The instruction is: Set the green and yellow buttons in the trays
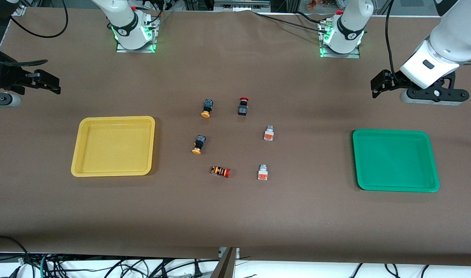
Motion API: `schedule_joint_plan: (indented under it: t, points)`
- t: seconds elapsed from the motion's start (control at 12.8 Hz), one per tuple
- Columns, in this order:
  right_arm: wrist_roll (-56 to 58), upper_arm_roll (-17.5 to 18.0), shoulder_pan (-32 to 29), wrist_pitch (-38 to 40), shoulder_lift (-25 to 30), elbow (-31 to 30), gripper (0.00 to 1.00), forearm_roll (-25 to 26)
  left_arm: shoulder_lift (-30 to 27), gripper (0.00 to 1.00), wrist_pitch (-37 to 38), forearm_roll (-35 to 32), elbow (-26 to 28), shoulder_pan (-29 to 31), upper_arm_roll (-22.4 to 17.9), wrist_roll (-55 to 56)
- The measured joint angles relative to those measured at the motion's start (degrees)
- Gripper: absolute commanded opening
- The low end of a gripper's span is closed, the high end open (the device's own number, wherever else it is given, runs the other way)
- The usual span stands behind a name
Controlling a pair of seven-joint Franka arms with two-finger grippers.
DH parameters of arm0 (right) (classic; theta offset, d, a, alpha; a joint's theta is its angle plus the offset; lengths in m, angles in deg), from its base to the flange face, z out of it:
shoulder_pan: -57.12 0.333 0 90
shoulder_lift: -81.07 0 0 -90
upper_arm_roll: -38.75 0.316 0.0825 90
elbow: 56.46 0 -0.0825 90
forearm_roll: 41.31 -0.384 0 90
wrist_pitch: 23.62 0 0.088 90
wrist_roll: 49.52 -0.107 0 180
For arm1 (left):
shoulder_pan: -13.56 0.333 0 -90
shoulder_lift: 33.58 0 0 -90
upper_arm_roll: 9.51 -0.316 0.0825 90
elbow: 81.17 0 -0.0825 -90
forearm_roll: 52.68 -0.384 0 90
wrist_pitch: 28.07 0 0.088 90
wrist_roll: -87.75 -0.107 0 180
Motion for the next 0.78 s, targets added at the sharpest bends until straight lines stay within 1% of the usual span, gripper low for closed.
schedule_joint_plan:
  t: [0.08,0.23,0.31,0.55,0.78]
  points:
    - [0.00,0.00,0.00,0.00,0.00,0.00,1.00,0.00,-0.03,1.00,0.08,0.50,-0.03,0.51,-0.10,0.08]
    - [0.00,-0.02,0.00,0.00,0.00,0.00,1.00,0.00,-0.02,1.00,0.19,2.09,-0.12,4.27,0.40,-0.53]
    - [0.00,-0.03,-0.01,0.00,0.00,0.00,1.00,0.00,-0.02,1.00,0.21,2.23,-0.20,5.08,0.39,-0.91]
    - [0.00,-0.01,0.21,0.00,-0.19,-0.01,1.00,-0.03,-0.02,1.00,0.28,2.26,-0.22,4.49,0.84,-0.93]
    - [0.00,0.07,1.58,-0.22,-1.82,-0.02,1.00,-0.05,0.15,1.00,0.44,2.26,-0.18,4.13,1.30,-0.94]
